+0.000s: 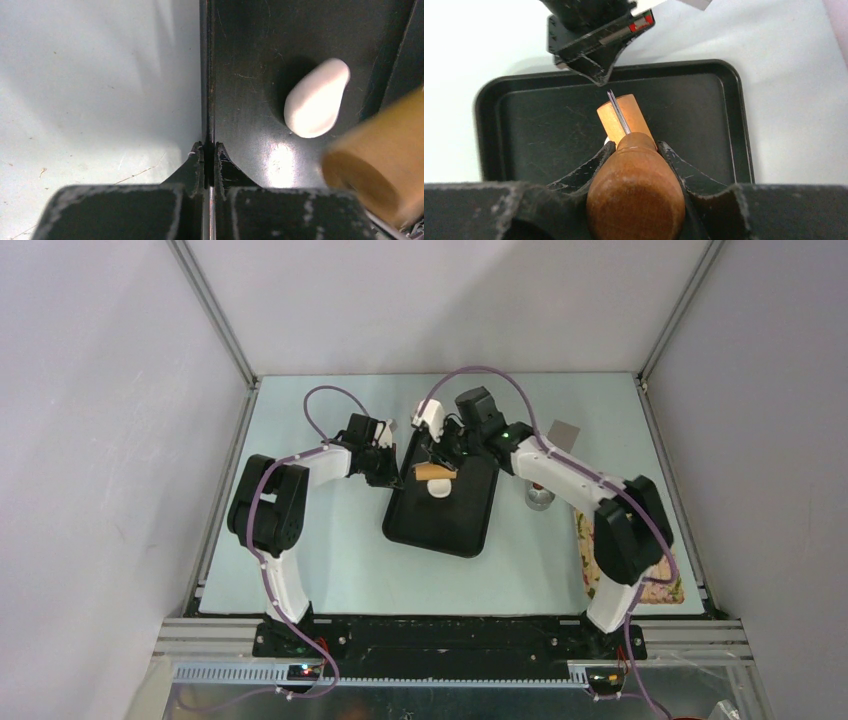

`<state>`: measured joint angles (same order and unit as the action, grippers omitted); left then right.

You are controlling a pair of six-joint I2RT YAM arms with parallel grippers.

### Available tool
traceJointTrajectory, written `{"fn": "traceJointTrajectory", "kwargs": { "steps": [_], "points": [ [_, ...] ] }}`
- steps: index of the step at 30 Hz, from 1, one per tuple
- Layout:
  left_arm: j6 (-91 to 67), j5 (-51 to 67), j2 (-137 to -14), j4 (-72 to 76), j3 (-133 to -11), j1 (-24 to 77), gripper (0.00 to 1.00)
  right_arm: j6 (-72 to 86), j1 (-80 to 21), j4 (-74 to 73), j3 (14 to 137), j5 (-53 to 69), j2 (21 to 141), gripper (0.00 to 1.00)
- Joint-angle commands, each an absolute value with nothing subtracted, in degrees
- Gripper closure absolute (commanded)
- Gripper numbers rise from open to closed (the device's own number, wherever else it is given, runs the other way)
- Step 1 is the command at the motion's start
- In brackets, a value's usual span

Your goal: Roll out the dumpling wrappers from the dough

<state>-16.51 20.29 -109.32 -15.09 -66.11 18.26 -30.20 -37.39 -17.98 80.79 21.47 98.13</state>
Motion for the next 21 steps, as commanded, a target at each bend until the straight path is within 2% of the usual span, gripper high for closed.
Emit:
{"fn": "traceJointTrajectory", "kwargs": {
  "steps": [1, 11, 21],
  "points": [
    [-14.77, 21.29, -112.14, -21.12, -64.08, 18.81, 1.0, -33.38, -37.27, -16.04, 85.23, 18.16, 103.93, 1.0],
    [-14.81, 21.2, -111.99, -21.14, -63.99, 18.86, 1.0, -36.54, -37.72, -14.06, 76.97, 17.9, 105.17, 1.0],
    [-14.93, 20.82, -111.82, -21.16, -63.89, 18.74, 1.0, -36.91, -38.01, -12.09, 72.04, 12.18, 106.81, 1.0]
  ]
}}
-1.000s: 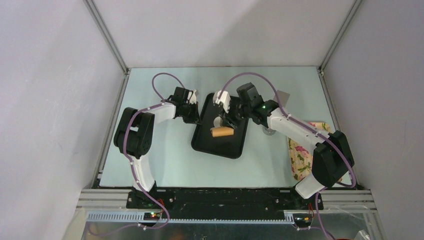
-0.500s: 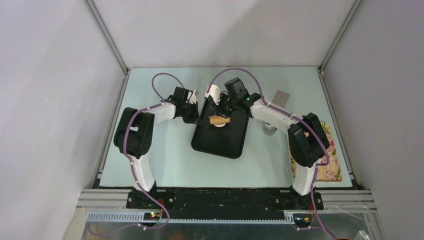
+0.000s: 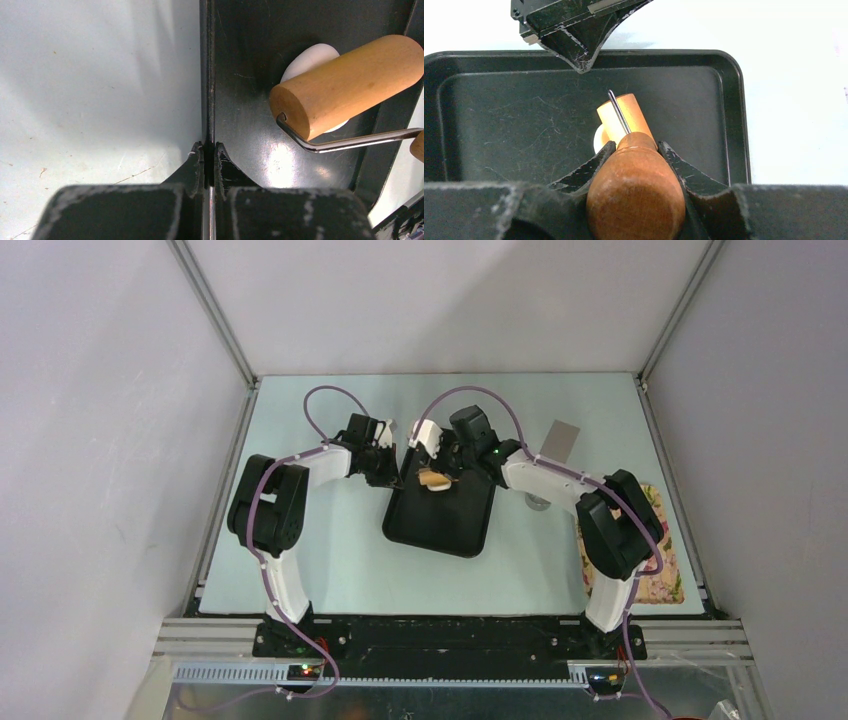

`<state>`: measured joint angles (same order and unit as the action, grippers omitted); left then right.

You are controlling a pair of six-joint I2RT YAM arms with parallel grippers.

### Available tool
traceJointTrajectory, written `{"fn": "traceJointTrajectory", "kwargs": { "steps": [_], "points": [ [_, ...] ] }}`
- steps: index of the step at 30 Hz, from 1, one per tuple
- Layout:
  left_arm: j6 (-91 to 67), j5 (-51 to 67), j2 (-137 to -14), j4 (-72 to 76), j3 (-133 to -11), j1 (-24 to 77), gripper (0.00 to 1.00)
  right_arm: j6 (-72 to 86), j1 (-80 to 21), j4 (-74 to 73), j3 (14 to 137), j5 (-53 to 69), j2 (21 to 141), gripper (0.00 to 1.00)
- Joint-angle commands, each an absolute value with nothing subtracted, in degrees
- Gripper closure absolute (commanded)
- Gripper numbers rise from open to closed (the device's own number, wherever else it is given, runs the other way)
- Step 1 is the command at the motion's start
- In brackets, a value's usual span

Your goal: Roll out the dumpling wrappers from the dough

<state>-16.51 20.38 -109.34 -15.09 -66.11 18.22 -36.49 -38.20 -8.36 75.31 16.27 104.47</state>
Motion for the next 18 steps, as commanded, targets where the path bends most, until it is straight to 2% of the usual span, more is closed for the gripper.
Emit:
{"fn": "traceJointTrajectory", "kwargs": {
  "steps": [1, 18],
  "points": [
    [-14.94, 20.78, -111.8, -21.12, -63.9, 18.73, 1.0, -36.91, -38.04, -12.15, 71.93, 11.66, 107.06, 1.0],
    [-15.12, 20.11, -111.8, -21.15, -63.9, 18.77, 1.0, -36.41, -37.97, -9.05, 71.37, 2.25, 110.11, 1.0]
  ]
}}
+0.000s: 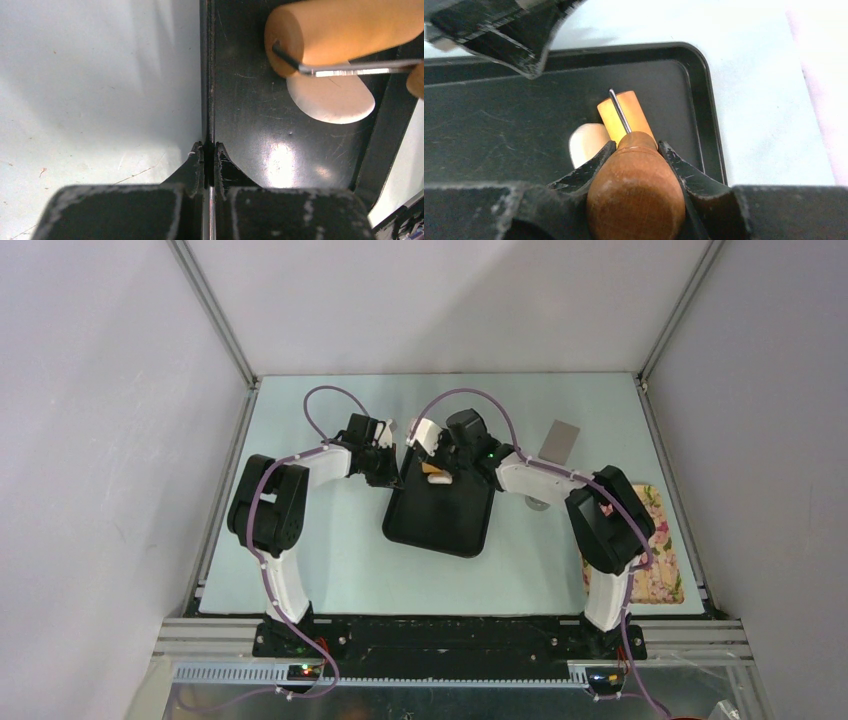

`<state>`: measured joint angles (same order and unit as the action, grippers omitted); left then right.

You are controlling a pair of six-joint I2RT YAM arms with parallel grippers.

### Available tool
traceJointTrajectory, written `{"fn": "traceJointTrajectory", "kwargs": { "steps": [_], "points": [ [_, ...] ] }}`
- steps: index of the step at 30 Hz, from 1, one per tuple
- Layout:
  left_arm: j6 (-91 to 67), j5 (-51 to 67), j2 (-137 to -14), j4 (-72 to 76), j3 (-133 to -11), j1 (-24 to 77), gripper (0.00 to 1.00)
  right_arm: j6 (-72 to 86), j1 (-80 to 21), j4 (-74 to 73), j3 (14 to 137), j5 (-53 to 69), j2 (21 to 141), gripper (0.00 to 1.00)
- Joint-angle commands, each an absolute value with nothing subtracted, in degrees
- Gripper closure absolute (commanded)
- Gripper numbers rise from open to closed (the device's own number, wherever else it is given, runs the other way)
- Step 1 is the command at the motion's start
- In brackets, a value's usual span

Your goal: Roll out the dumpling wrappers from the dough

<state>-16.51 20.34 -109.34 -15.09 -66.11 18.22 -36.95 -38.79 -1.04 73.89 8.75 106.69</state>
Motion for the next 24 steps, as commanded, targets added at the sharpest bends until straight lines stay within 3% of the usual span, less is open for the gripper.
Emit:
{"fn": "traceJointTrajectory", "kwargs": {
  "steps": [1, 10, 17, 20, 24],
  "points": [
    [-15.14, 20.08, -111.75, -21.17, -63.9, 18.75, 1.0, -36.31, -37.97, -8.35, 71.37, 1.92, 109.75, 1.0],
    [-15.4, 19.6, -111.95, -21.17, -63.94, 18.73, 1.0, -33.13, -38.36, -9.84, 75.9, 0.52, 99.06, 1.0],
    [-15.82, 18.54, -111.98, -21.17, -63.98, 18.73, 1.0, -11.82, -39.99, -24.49, 89.32, -14.36, 101.77, 1.0],
    [-15.7, 18.92, -111.89, -21.08, -63.98, 18.73, 1.0, -8.68, -40.34, -22.08, 86.33, -8.92, 99.88, 1.0],
    [-15.41, 19.61, -111.95, -21.17, -63.98, 18.72, 1.0, -18.35, -42.07, -12.15, 77.09, -1.36, 96.44, 1.0]
  ]
}}
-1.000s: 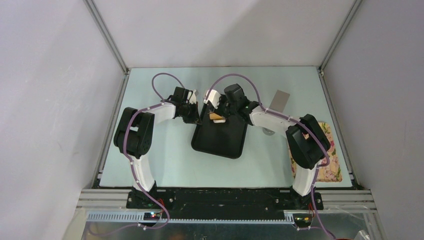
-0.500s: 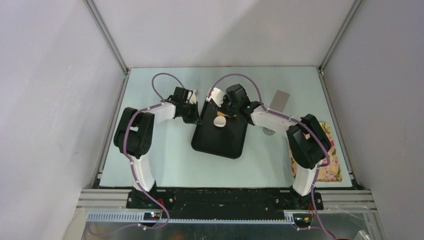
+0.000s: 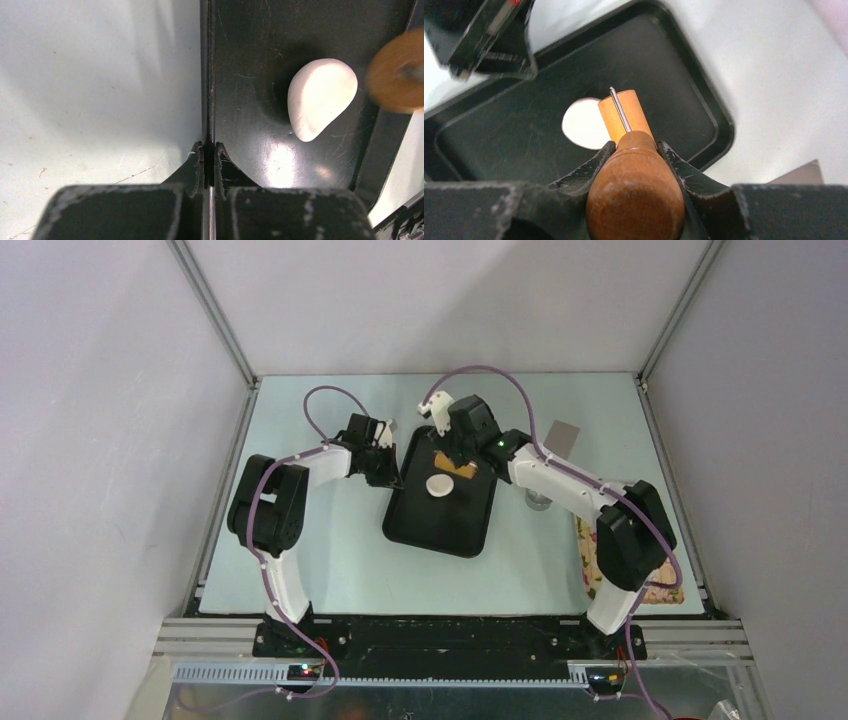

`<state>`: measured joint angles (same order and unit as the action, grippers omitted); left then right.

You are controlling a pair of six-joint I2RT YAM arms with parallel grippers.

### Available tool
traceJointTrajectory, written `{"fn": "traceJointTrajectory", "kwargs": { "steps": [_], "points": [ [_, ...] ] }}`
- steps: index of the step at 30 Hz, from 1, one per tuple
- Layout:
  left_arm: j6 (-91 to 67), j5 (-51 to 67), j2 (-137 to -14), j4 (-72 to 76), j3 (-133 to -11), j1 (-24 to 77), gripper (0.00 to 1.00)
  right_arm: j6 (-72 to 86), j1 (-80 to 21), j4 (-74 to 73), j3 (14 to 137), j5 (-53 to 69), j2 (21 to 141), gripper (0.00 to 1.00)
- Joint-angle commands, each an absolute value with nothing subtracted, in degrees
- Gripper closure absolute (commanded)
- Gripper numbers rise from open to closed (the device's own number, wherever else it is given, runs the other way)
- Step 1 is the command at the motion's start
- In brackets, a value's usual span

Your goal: Roll out the dumpling wrappers from the dough

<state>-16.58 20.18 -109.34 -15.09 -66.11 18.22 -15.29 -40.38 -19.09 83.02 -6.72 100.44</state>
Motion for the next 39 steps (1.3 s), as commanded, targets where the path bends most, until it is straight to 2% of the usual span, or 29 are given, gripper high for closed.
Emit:
{"fn": "traceJointTrajectory", "kwargs": {
  "steps": [1, 4, 10, 15, 19, 22, 28, 33, 39],
  "points": [
    [-15.39, 19.65, -111.96, -21.17, -63.98, 18.72, 1.0, -21.66, -41.83, -11.48, 75.59, 2.56, 96.03, 1.0],
    [-15.38, 19.88, -112.08, -21.18, -64.05, 18.76, 1.0, -27.49, -40.06, -9.05, 73.88, 8.81, 96.08, 1.0],
    [-15.38, 19.94, -112.21, -21.13, -64.1, 18.79, 1.0, -31.23, -37.49, -6.67, 73.36, 13.39, 96.1, 1.0],
    [-15.31, 20.29, -112.47, -21.18, -64.28, 18.73, 1.0, -32.71, -37.62, -12.02, 76.57, 15.7, 94.4, 1.0],
    [-14.7, 22.22, -112.57, -21.16, -64.38, 18.78, 1.0, -33.3, -36.61, -15.11, 80.04, 21.96, 94.14, 1.0],
    [-13.85, 24.73, -112.96, -21.1, -64.65, 18.72, 1.0, -35.21, -35.83, -17.53, 84.5, 26.67, 97.06, 1.0],
    [-12.69, 28.02, -113.07, -21.14, -64.71, 18.79, 1.0, -40.79, -35.81, -22.09, 92.05, 27.98, 105.35, 1.0],
    [-12.44, 28.41, -112.96, -21.16, -64.64, 18.76, 1.0, -46.44, -34.41, -26.06, 91.21, 30.72, 107.8, 1.0],
    [-12.73, 27.84, -113.16, -21.17, -64.76, 18.74, 1.0, -48.75, -34.58, -25.85, 83.77, 29.57, 102.18, 1.0]
  ]
}}
